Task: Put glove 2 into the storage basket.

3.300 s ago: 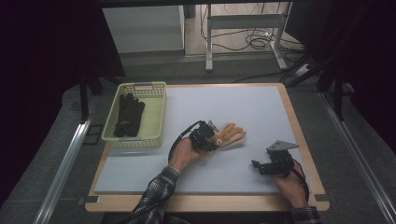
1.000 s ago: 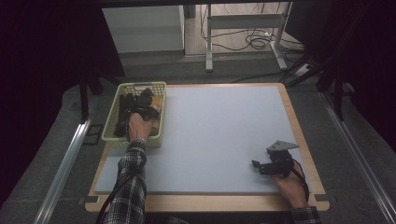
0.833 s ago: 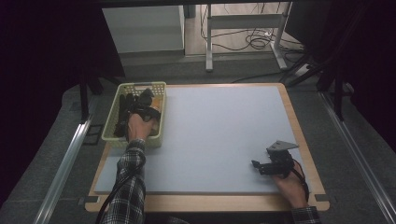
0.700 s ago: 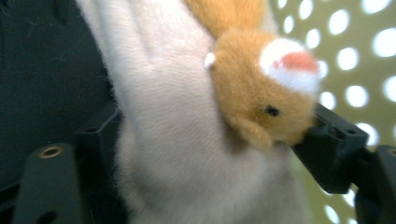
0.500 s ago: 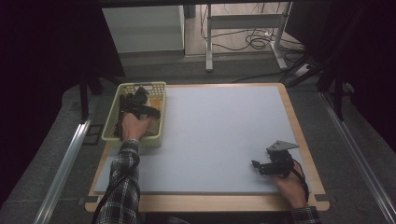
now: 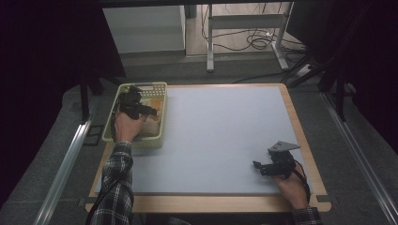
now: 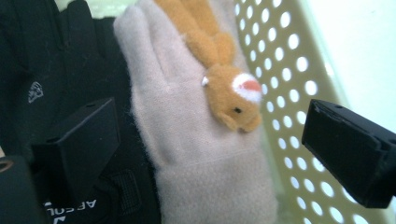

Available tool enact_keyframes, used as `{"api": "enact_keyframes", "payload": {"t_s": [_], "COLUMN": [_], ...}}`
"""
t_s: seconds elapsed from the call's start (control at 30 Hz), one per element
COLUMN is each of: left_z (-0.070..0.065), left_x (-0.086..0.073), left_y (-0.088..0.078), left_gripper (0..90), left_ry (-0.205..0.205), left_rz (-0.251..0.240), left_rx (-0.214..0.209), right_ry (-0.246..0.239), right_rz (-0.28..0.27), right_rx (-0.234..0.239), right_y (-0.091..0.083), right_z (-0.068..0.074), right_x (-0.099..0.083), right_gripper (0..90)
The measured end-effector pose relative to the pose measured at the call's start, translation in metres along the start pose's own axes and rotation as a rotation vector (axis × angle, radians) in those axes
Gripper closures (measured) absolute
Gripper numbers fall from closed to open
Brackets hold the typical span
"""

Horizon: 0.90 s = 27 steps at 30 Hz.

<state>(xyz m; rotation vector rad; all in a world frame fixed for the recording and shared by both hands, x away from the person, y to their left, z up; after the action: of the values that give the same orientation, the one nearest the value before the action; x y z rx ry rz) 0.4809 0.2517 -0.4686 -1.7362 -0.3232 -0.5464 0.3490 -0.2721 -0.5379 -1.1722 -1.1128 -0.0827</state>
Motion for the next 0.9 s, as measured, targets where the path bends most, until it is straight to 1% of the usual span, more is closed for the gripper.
{"api": "enact_keyframes", "payload": {"t_s": [0.07,0.1,0.13,0.17,0.2,0.23,0.33,0.5,0.6,0.67,0.73,0.87,0.9], "left_z": [0.0,-0.001,-0.001,-0.001,-0.002,-0.002,-0.003,-0.006,-0.013,-0.017,-0.024,-0.043,-0.051], "left_x": [-0.002,-0.003,-0.004,-0.006,-0.007,-0.009,-0.014,-0.023,-0.029,-0.032,-0.036,-0.049,-0.054], "left_y": [-0.004,-0.006,-0.008,-0.01,-0.012,-0.014,-0.019,-0.029,-0.037,-0.041,-0.046,-0.054,-0.056], "left_gripper": [3.7,3.4,3.0,2.7,2.2,2.1,1.8,1.3,1.2,1.1,0.9,0.6,0.6], "left_ry": [0.014,0.013,0.023,0.043,0.048,0.062,0.072,0.124,0.162,0.177,0.207,0.263,0.291], "left_rz": [-0.02,-0.034,-0.035,-0.039,-0.046,-0.058,-0.079,-0.117,-0.143,-0.154,-0.172,-0.204,-0.214], "left_rx": [-0.008,-0.019,-0.022,-0.024,-0.03,-0.037,-0.056,-0.072,-0.084,-0.094,-0.108,-0.148,-0.157], "right_ry": [0.0,0.001,0.0,0.0,0.0,0.0,-0.001,-0.001,0.0,0.0,0.0,0.0,-0.001], "right_rz": [0.0,0.0,0.0,0.0,0.0,0.0,0.0,0.0,0.0,0.0,0.0,0.001,0.002], "right_rx": [0.0,-0.001,-0.001,-0.001,-0.001,-0.001,-0.002,-0.001,0.0,0.0,-0.001,-0.001,-0.001], "right_y": [0.0,0.0,0.0,0.0,0.0,0.0,0.0,0.0,0.0,0.0,0.0,0.0,0.0], "right_z": [0.0,0.0,0.0,0.0,0.0,0.0,0.0,0.0,0.0,0.0,0.0,0.0,0.0], "right_x": [0.0,0.0,0.0,0.0,0.0,0.0,0.0,0.0,0.0,0.0,0.0,0.0,0.0], "right_gripper": [15.5,15.5,15.5,15.5,15.5,15.5,15.5,15.5,15.5,15.4,15.4,15.4,15.5]}}
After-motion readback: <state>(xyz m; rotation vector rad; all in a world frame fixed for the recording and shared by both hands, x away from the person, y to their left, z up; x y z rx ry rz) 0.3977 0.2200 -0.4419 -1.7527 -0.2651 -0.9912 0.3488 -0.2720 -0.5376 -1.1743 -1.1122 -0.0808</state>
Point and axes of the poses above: each handheld gripper's, and its own axes: y roughly forward along the jaws, x roughly out of its top, z roughly to its left, the point moved 1 cm from there along y, roughly forward along the jaws
